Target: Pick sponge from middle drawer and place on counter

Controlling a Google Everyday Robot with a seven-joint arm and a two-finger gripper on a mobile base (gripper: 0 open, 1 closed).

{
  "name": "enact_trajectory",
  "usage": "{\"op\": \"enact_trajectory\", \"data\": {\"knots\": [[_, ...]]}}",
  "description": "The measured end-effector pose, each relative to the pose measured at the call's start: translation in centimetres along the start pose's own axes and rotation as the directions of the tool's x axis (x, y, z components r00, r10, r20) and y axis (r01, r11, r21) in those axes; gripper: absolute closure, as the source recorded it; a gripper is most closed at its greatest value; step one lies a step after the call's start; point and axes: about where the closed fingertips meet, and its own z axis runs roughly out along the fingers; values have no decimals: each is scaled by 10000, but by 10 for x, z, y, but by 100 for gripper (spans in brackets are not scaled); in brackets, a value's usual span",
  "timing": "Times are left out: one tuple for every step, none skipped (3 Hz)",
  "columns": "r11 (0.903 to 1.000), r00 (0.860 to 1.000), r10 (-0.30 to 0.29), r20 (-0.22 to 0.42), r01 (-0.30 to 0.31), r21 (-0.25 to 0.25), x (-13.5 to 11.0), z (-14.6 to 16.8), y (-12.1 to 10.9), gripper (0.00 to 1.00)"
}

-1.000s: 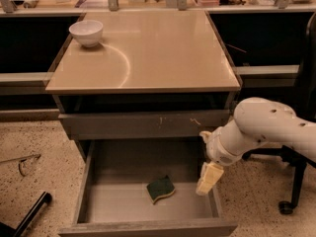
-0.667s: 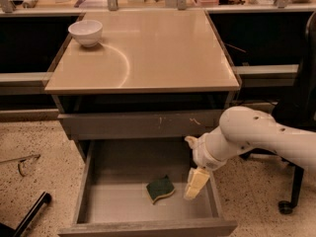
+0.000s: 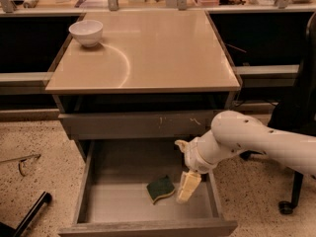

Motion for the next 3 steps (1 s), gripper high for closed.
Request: {"op": "enact_trajectory", "data": {"knots": [[9981,9979,-605,-224,606,76,-11,21,-1,0],[9964,9972,-752,48,749,408,-4,50,-21,0],[9982,9976,-389,575,361,479,15,92,-43,0]]}}
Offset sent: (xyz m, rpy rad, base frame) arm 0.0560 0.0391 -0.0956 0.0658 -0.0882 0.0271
